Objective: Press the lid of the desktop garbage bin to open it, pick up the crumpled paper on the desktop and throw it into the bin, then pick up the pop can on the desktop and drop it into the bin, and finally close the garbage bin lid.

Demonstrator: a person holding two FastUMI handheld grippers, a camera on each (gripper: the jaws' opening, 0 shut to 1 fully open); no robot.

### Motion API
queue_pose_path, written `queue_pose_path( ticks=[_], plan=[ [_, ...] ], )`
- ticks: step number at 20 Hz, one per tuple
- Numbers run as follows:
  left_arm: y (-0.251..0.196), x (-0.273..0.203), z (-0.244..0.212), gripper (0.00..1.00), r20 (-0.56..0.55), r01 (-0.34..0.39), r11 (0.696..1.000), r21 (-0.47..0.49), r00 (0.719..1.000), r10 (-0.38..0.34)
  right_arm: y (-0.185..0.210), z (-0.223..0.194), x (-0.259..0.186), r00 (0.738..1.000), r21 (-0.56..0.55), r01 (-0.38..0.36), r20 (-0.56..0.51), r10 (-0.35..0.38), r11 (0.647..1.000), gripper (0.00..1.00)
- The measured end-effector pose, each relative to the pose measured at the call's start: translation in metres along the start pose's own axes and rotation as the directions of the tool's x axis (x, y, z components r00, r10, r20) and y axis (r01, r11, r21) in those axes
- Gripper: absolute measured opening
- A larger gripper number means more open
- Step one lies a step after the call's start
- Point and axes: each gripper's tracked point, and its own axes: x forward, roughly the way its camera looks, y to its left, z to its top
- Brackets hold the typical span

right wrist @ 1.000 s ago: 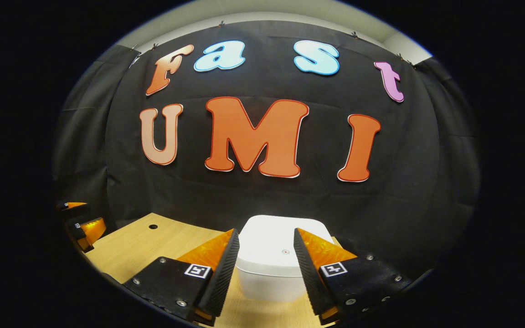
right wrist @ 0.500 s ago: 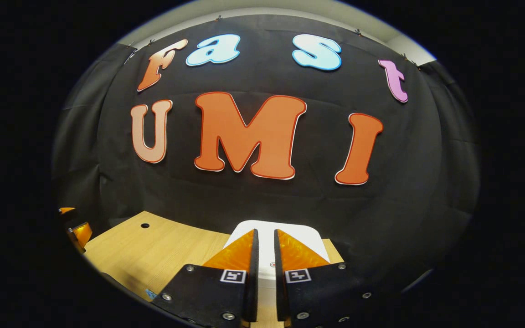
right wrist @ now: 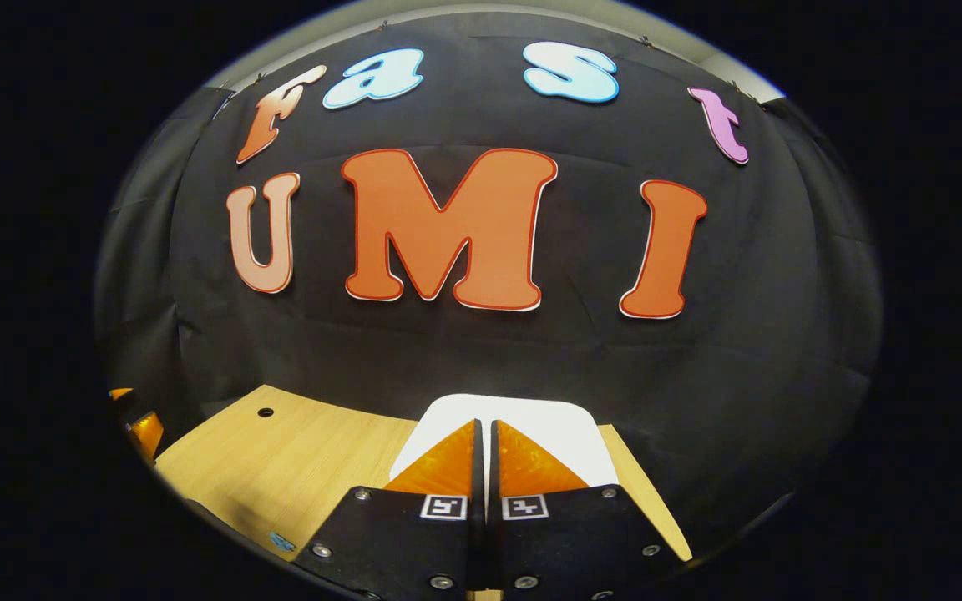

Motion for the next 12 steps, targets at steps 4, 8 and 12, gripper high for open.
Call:
queue_pose_path(
  ticks=[4,8,12],
  plan=[
    [0.0,0.001,0.0,0.99,-0.013,-0.005,1.0,0.0,1.0,0.005,-0.006,-0.008,0.007,1.0,0.018,0.01,-0.014,-0.01,1.0,0.01],
    [-0.001,0.004,0.0,0.99,-0.019,-0.009,1.0,0.003,1.0,0.009,-0.011,-0.019,0.014,0.999,0.033,0.015,-0.04,-0.013,0.999,0.01],
    [-0.002,0.004,-0.001,0.99,-0.029,-0.011,1.0,0.004,1.0,0.011,-0.011,-0.027,0.021,0.998,0.03,0.008,-0.065,-0.006,1.0,0.01]
  ],
)
